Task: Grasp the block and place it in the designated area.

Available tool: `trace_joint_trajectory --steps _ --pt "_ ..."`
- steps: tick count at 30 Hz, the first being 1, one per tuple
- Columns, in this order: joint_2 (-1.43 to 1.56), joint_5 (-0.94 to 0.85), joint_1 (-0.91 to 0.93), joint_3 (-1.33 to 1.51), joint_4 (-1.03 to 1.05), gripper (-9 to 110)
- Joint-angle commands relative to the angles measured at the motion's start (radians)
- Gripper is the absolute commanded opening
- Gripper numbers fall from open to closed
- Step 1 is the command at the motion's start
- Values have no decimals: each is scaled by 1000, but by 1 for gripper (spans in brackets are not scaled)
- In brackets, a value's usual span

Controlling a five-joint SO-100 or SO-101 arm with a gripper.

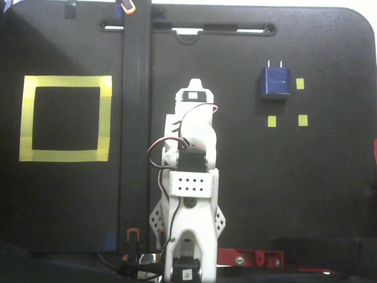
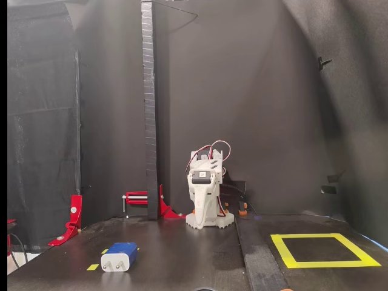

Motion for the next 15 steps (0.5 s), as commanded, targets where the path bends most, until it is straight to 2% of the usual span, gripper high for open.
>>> trace_joint_trajectory --steps 1,8,15 --pt "6 -3 -6 6 5 0" --pt "6 -11 -6 6 -11 0" --pt "6 -31 -6 6 -189 0"
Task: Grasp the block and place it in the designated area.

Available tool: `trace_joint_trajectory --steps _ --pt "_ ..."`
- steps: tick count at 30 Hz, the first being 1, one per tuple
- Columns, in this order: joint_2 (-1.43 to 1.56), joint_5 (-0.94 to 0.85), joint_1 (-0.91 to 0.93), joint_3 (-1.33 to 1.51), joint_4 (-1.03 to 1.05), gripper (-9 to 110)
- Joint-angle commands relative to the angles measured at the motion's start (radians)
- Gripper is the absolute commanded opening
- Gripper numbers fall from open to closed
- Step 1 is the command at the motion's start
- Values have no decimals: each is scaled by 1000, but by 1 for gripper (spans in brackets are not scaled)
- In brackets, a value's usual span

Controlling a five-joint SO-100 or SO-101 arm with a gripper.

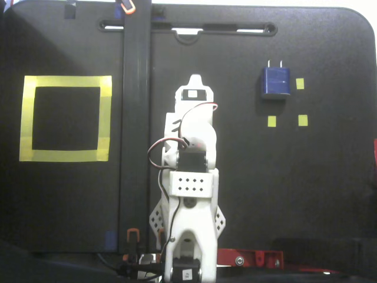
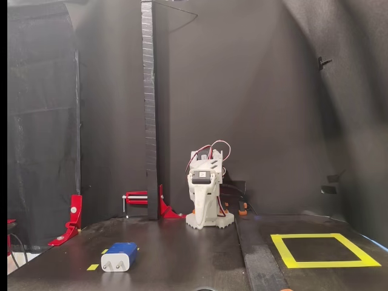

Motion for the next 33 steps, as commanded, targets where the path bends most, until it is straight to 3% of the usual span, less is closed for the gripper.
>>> trace_joint_trajectory --steps 1,23,33 --pt "6 -17 -6 6 -98 0" --pt "6 -31 -6 6 -706 0" --pt "6 -31 -6 6 -716 0"
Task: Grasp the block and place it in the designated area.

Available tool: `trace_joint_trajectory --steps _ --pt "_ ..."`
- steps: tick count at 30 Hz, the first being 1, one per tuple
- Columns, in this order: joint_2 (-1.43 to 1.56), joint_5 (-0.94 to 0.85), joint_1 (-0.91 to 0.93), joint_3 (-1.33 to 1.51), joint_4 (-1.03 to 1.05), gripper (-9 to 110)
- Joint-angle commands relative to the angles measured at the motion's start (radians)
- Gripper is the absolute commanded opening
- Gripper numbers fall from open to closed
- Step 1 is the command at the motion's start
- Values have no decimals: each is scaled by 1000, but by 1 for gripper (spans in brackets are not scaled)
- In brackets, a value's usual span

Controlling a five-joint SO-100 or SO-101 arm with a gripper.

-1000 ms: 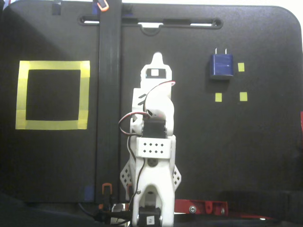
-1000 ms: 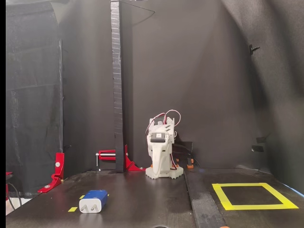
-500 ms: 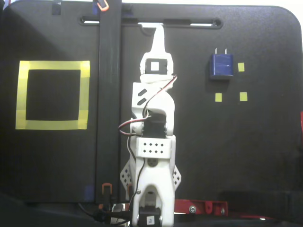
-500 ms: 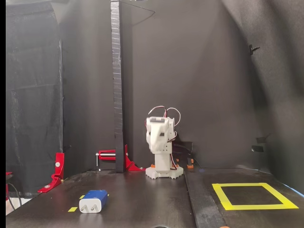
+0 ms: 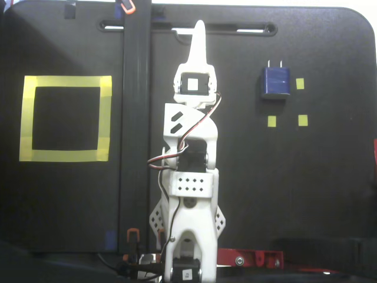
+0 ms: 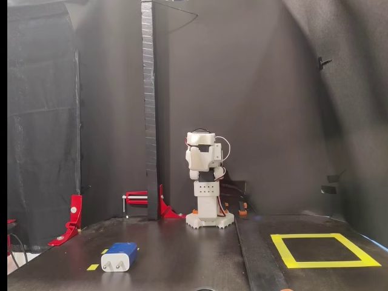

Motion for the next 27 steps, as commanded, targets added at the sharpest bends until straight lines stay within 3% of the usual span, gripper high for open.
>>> trace_joint_trajectory --steps 1,27 --pt "6 -3 -2 6 2 0" --pt "5 6 603 6 146 0"
